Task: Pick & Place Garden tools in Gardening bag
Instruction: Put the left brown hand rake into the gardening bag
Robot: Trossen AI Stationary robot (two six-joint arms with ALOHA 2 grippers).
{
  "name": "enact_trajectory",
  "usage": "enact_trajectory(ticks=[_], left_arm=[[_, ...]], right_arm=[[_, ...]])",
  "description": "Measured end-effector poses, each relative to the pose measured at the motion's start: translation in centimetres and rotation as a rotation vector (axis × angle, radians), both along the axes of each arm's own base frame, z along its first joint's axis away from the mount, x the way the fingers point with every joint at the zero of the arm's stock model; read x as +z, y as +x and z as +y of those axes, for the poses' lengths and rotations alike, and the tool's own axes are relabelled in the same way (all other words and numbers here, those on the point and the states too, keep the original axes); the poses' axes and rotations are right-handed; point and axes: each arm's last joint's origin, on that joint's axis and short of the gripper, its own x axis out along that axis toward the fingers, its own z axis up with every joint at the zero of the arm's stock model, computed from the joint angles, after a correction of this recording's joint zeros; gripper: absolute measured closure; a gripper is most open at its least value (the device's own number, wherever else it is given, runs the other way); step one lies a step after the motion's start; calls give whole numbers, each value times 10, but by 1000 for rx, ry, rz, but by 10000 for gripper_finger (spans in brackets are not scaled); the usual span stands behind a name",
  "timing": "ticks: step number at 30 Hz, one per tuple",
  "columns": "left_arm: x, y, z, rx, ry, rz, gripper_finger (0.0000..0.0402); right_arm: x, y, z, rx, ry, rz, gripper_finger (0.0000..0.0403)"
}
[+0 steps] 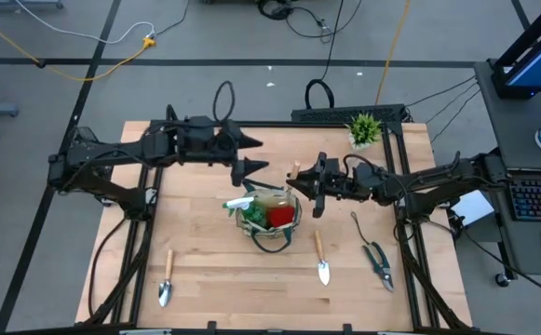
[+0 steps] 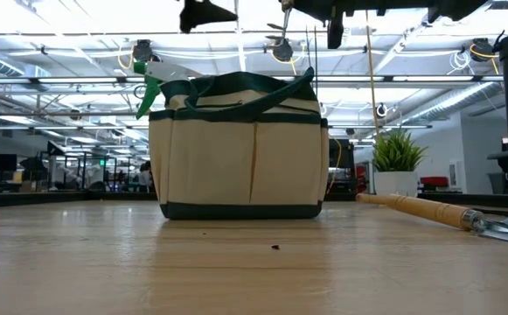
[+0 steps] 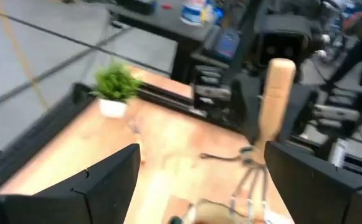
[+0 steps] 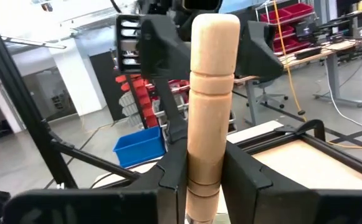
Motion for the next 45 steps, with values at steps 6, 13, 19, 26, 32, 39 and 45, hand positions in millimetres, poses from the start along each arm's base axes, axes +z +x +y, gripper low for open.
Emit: enact_trajectory(ticks=[6,13,19,26,32,39,45], left_arm=[[5,-10,-9,25,6,22,59],[7,-16,-22,-21,11,32,56],[15,-23,-28,34,37,1,59],[22,-41,-31,41,52,9,53],[27,-56,-36,54,84,17,52],[27,-73,-44,16,104,-17,52],[4,-91,-49,-5,97,-93,52]], right_arm=[[-1,0,9,28,-24,5,341],[-12,10,14,43,-53,46,341],[-27,18,15,38,-100,108,341],[-42,28,15,35,-121,152,341],[-58,37,14,8,-121,197,341],[-72,43,14,-25,-124,250,341],[-77,42,13,-46,-137,300,341]])
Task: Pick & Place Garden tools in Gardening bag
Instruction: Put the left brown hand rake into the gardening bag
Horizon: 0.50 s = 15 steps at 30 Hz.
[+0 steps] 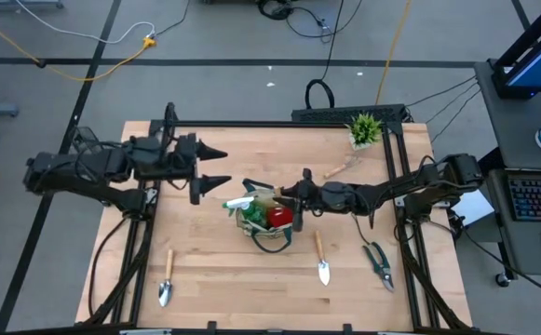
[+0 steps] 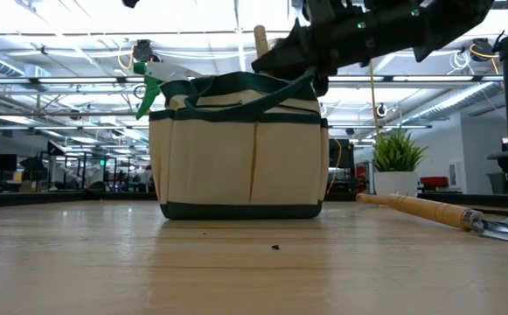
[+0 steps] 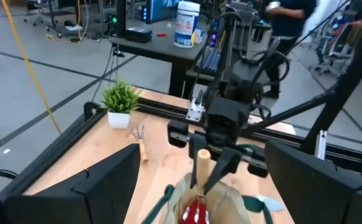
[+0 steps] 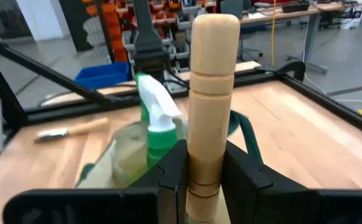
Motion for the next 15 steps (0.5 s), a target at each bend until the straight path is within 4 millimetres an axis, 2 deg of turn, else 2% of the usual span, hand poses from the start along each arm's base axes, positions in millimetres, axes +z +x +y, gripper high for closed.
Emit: enact_trajectory(ticks=[9,15], left_arm=[[-44,-26,-5,-3,-69,-88,52],[-65,-34,-7,6,-104,-100,52]], right_arm=[[-8,-2,0,-6,14,85,341],[-12,-3,0,-10,33,124,341]])
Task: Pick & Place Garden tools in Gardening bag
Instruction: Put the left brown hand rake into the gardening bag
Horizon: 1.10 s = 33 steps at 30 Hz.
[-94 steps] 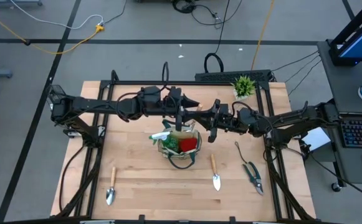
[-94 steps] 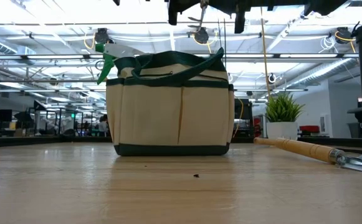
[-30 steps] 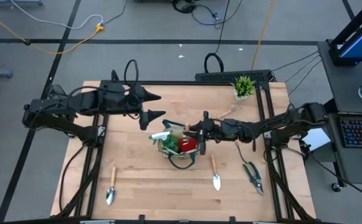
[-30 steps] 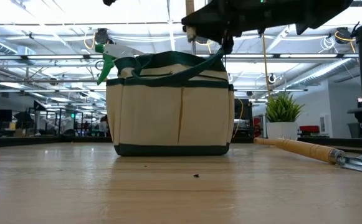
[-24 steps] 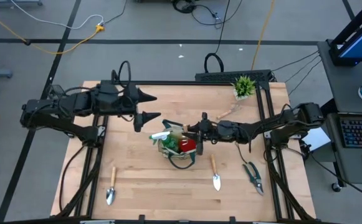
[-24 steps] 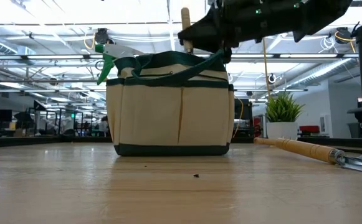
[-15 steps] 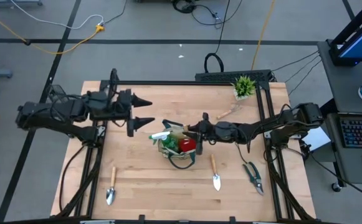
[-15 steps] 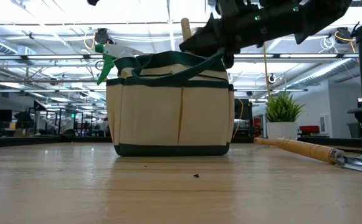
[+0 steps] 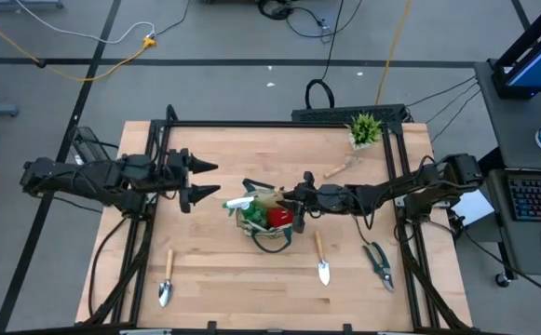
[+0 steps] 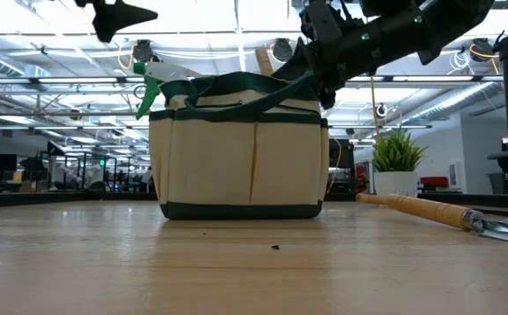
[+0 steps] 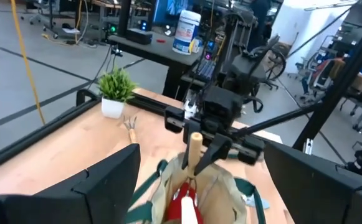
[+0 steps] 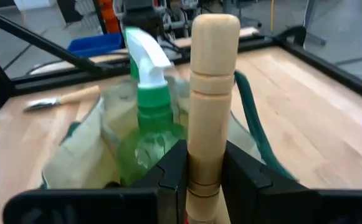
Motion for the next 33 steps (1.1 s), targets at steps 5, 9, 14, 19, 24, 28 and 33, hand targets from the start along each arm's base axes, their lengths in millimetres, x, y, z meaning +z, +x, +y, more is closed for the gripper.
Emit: enact_trajectory(ticks=[5,9,14,19,24,28,33], left_arm=[[-8,-1,0,-2,-12,12,52],[-10,-1,0,-2,-11,17,52],[-10,-1,0,-1,-7,23,52],[-11,-1,0,-1,-6,27,52],[-11,-1,0,-1,-5,32,53],[-12,-1,0,-2,-1,37,53],[-14,-1,0,-1,-1,58,52]], right_arm=[[-2,-1,0,-1,1,22,341],[-2,-1,0,3,0,25,341],[-5,-2,0,6,1,55,341],[-5,-2,0,7,1,59,324],[-5,-1,1,49,15,52,323],[-4,-1,4,83,22,47,325],[-4,-1,6,94,13,49,311]])
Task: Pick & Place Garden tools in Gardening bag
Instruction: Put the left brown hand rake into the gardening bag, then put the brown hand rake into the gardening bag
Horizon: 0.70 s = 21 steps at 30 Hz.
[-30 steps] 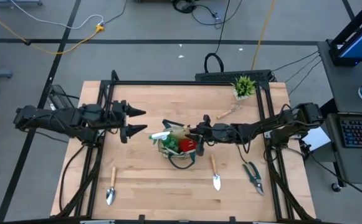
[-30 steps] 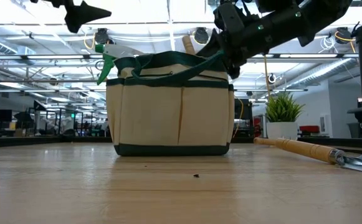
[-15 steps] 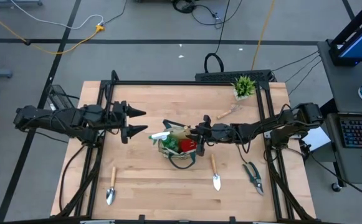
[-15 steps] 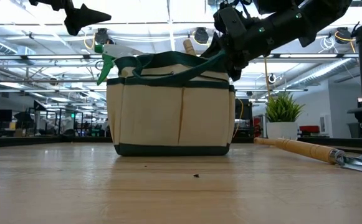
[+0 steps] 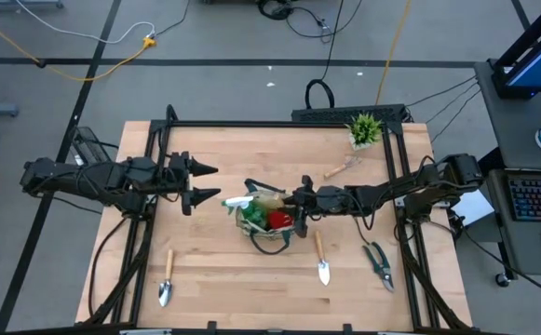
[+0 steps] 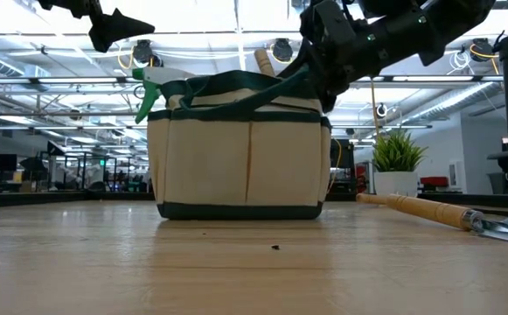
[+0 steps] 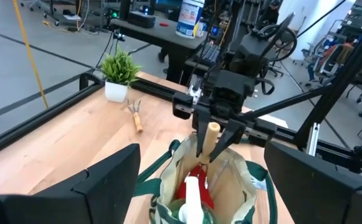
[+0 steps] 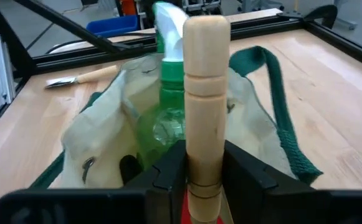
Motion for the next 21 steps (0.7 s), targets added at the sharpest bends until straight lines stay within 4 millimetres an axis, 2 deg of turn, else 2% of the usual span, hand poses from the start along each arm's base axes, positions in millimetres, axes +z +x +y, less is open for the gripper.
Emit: enact_trajectory(ticks=[13,21], left_arm=[[0,0,0,0,-1,-2,52],[0,0,0,0,-1,-2,52]], right_arm=[[1,0,0,-18,-35,-10,254],[5,1,0,-11,-58,-45,246]])
